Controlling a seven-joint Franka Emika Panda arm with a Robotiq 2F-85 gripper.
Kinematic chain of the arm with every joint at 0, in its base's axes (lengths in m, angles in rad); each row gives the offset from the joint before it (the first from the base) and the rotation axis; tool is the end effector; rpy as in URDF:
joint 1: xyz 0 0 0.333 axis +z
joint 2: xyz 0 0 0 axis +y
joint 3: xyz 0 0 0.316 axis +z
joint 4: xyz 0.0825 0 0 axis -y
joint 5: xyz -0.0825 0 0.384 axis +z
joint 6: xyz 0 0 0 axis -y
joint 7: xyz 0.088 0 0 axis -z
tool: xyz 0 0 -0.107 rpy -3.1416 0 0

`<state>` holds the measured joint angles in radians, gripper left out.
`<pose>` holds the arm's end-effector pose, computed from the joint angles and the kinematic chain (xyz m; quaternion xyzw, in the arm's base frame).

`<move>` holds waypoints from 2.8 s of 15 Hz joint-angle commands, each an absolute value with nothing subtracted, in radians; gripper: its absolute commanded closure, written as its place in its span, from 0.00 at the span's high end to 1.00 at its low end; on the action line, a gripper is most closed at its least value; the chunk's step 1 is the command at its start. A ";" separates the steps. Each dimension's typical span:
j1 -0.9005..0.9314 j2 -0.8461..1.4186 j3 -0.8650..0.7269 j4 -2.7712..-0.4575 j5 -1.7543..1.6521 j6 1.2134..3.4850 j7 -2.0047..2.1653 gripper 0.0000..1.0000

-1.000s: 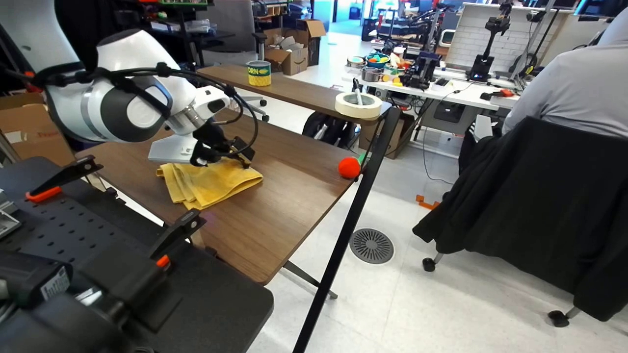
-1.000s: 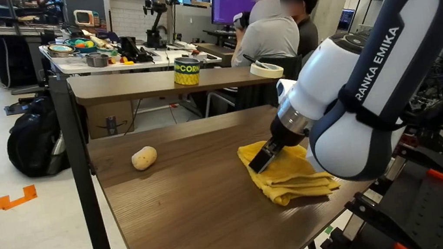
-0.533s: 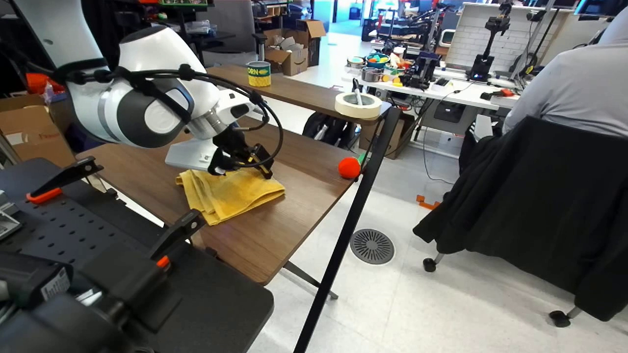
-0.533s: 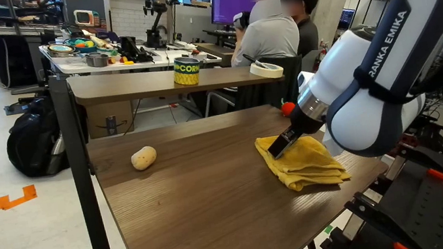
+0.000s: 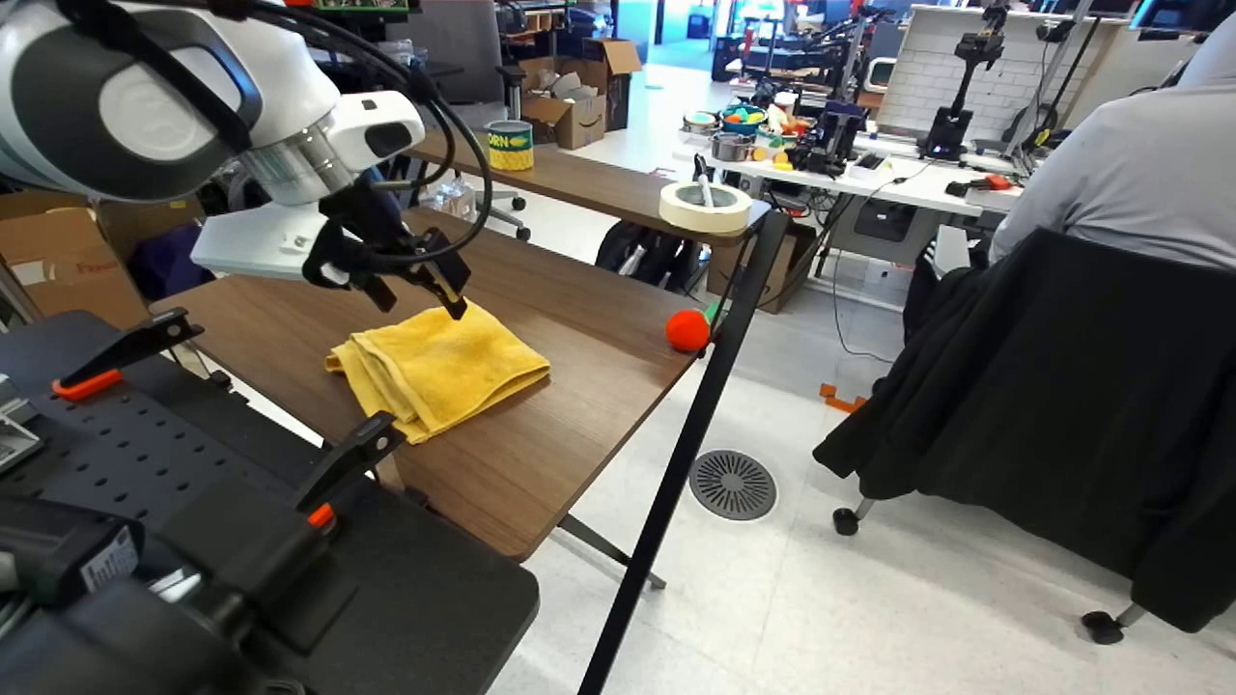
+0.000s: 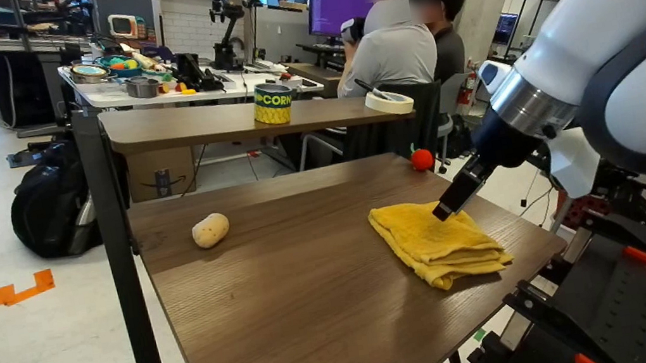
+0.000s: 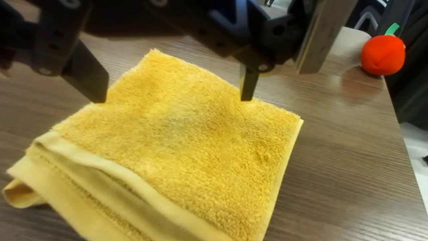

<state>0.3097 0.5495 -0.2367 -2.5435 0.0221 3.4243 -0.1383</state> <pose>0.4578 0.0195 0.1150 0.9760 0.1197 0.1704 0.0644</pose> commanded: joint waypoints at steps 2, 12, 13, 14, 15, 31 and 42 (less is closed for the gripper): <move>0.292 0.543 -0.227 -2.551 0.025 3.367 -0.148 1.00; 0.197 0.837 -0.175 -2.271 0.003 3.196 -0.084 1.00; 0.195 0.857 -0.167 -2.253 -0.006 3.195 -0.090 1.00; 0.187 0.866 -0.150 -2.246 -0.017 3.193 -0.097 1.00; 0.202 0.865 -0.139 -2.261 -0.030 3.217 -0.107 1.00; 0.360 0.857 -0.158 -2.314 -0.082 3.336 -0.188 1.00; 0.231 0.886 -0.223 -2.205 -0.041 3.192 -0.070 1.00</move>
